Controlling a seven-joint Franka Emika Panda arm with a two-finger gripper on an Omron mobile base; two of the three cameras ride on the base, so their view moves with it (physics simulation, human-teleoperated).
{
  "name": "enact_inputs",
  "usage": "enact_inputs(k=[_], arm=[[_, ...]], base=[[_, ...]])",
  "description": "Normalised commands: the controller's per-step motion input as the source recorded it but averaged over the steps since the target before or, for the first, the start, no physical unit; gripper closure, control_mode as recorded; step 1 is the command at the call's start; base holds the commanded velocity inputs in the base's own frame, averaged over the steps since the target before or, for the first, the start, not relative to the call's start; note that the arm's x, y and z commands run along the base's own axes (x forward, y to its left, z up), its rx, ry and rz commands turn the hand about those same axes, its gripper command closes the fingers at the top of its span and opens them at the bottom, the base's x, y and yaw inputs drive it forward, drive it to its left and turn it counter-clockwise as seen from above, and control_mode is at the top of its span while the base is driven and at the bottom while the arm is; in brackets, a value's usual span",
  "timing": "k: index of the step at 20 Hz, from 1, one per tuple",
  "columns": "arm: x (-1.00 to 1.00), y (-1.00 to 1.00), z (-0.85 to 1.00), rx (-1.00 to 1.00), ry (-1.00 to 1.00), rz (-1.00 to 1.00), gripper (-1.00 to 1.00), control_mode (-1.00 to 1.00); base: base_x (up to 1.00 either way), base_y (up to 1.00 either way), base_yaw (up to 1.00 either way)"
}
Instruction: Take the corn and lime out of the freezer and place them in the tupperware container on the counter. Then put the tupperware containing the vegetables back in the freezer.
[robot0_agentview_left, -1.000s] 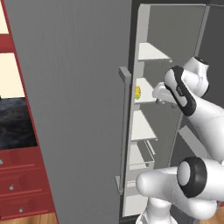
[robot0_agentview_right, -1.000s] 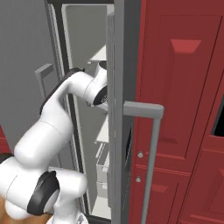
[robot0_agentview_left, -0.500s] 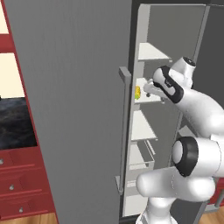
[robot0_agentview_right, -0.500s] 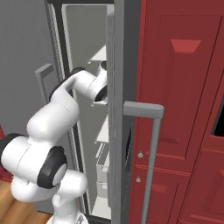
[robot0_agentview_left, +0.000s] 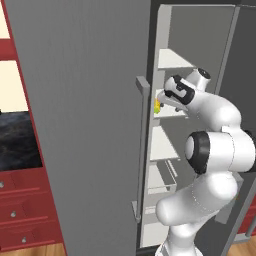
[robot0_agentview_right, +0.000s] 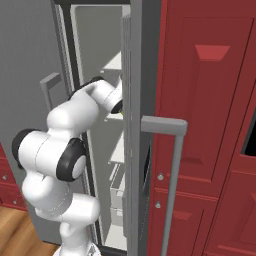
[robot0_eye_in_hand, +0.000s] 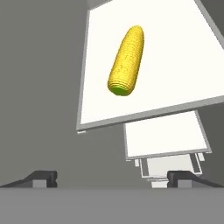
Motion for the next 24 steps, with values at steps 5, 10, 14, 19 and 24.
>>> enact_inputs(k=[5, 10, 14, 19, 24], arm=[[0.56, 0.00, -0.29, 0.02, -0.01, -0.03, -1.00, -1.00], [0.58, 0.00, -0.10, 0.02, -0.05, -0.03, -1.00, -1.00], [0.53, 0.00, -0.15, 0.04, -0.01, -0.03, -1.00, -1.00], [0.45, -0.07, -0.19, 0.10, 0.00, 0.00, -1.00, -1.00], [0.42, -0.08, -0.30, 0.09, 0.00, 0.00, -1.00, -1.00]], base=[[0.00, 0.00, 0.00], [0.00, 0.00, 0.00], [0.00, 0.00, 0.00], [0.00, 0.00, 0.00], [0.00, 0.00, 0.00]])
